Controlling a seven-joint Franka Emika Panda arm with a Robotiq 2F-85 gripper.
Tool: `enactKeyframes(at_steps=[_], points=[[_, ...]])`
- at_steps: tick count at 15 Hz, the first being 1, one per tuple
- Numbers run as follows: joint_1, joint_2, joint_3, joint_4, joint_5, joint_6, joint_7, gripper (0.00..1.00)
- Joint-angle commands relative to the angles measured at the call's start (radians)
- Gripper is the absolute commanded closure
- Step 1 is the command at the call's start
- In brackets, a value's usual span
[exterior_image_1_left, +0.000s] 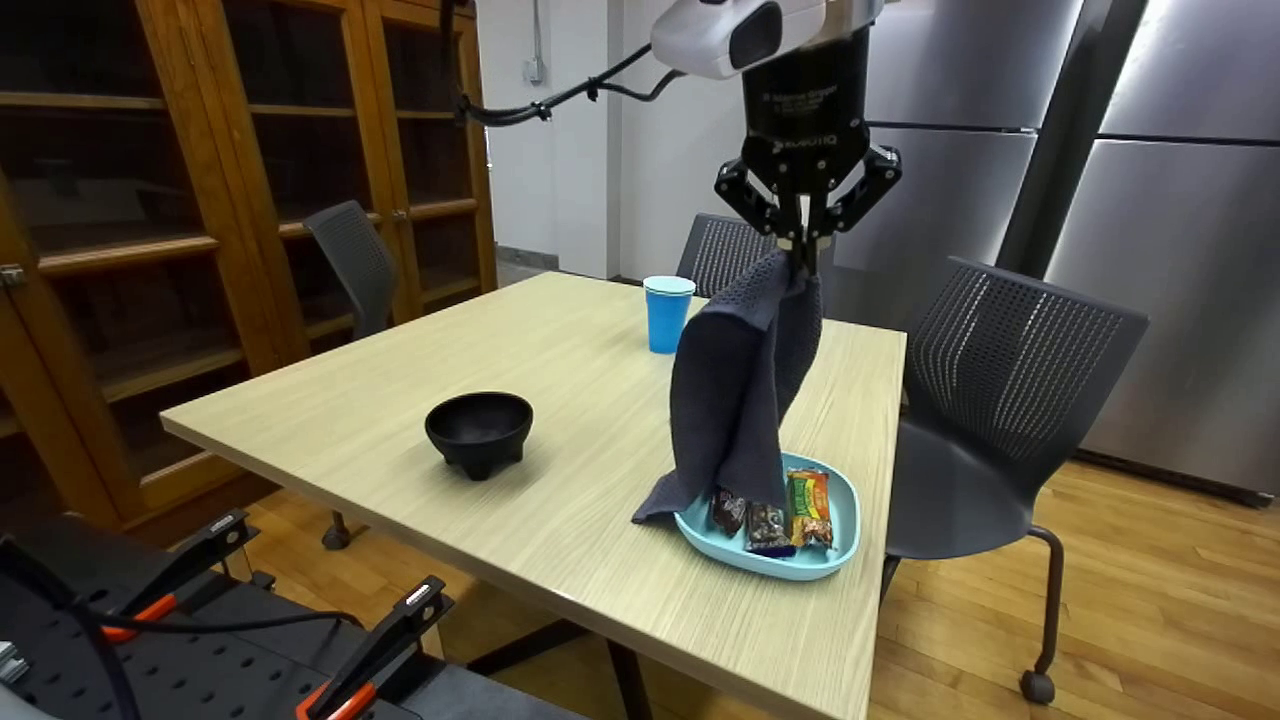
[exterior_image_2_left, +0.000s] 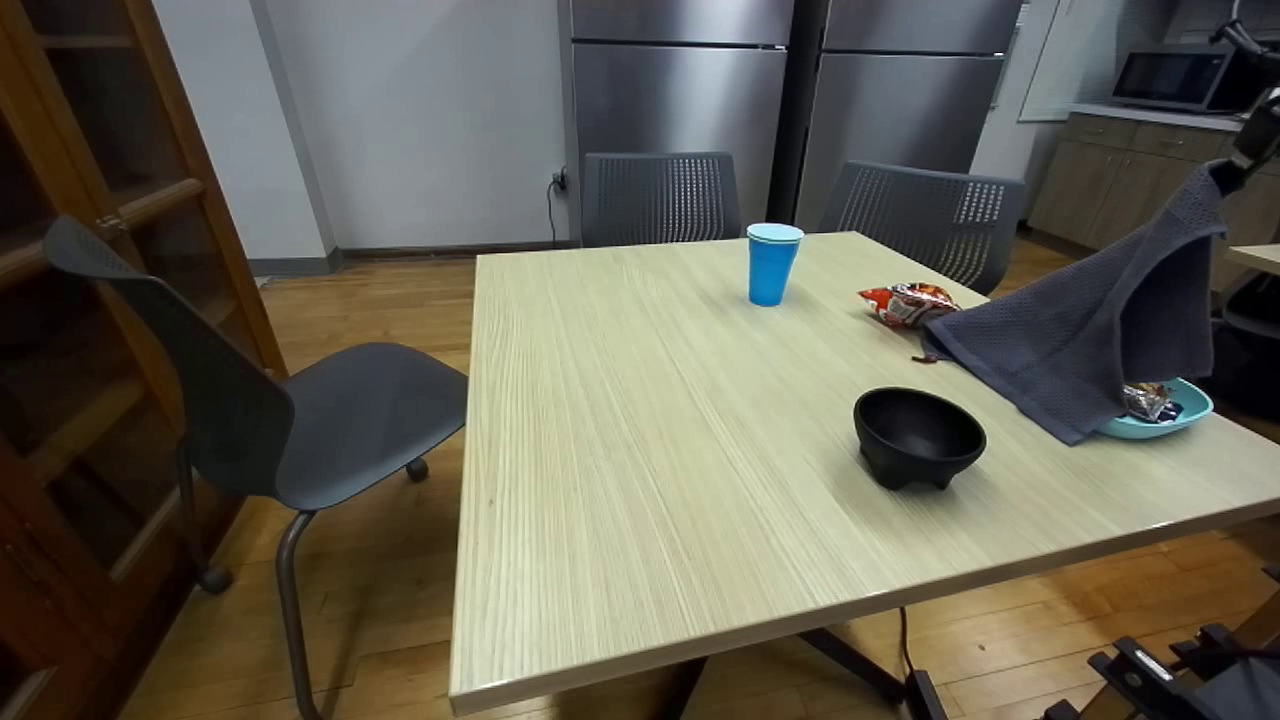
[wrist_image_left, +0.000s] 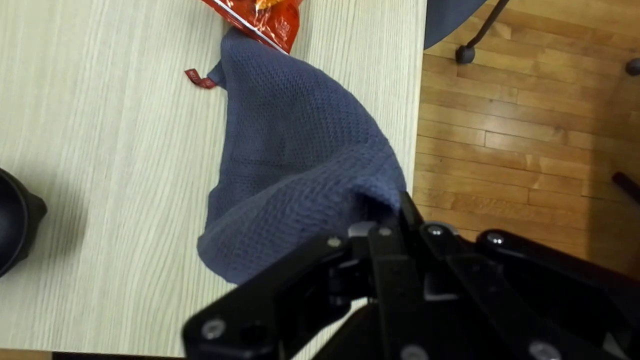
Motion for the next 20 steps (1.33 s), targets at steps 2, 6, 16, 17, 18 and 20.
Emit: enactKeyframes(at_steps=[2,6,16,17,18,20], points=[[-0.024,0.084,0.001,0.089,-0.091,-0.055,0.112,0.99],[-0.030,0.114,-0.011,0.125,-0.202,-0.053,0.214,0.99],[-0.023,0.129,-0.051,0.174,-0.348,-0.048,0.332,0.99],[-0.023,0.132,-0.054,0.178,-0.354,-0.047,0.334,0.99],[-0.023,0.139,-0.059,0.181,-0.370,-0.041,0.341,0.99],[-0.022,0.153,-0.068,0.184,-0.416,-0.024,0.362,0.99]])
